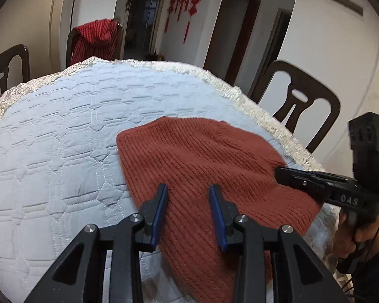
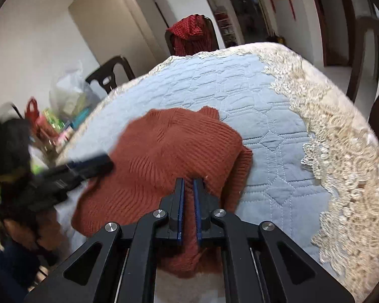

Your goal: Fold small clothes

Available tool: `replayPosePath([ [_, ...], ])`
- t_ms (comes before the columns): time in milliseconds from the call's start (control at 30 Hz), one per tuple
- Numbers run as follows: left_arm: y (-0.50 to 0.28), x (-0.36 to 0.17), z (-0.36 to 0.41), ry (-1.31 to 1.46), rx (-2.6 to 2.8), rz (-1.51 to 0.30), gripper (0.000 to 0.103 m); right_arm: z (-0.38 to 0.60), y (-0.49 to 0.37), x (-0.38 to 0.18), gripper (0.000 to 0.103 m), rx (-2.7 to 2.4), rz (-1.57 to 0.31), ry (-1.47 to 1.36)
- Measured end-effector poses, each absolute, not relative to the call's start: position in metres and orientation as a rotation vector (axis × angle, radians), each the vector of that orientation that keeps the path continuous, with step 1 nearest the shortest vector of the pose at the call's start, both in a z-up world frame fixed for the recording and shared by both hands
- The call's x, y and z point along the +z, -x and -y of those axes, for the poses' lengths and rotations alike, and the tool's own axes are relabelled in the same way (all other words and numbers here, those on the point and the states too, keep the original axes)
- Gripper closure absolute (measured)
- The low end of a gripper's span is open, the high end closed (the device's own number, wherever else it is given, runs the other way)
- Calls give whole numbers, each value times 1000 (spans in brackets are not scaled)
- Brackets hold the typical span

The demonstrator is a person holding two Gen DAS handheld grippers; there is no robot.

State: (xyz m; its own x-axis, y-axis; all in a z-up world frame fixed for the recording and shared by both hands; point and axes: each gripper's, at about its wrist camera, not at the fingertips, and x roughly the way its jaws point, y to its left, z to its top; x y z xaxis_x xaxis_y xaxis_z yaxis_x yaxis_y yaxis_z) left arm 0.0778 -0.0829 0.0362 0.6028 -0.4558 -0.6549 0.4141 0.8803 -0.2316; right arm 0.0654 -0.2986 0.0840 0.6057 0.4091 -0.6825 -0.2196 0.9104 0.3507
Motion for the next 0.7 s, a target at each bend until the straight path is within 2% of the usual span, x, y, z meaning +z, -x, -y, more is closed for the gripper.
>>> replayPosePath([
  [267,-93,56,82,81,-495,-733,66,299,-69,105,95,394,-806,-297],
  [467,-122,29,93,93,-480,-860,66,306,-108,79,95,303,-889,-296],
  [567,-110,36,86,112,-485,-830,66,314,-106,79,95,314,-872,-343],
  [700,-79,48,71,122,-517,-787,66,311,-76,96,95,310,-829,-272],
])
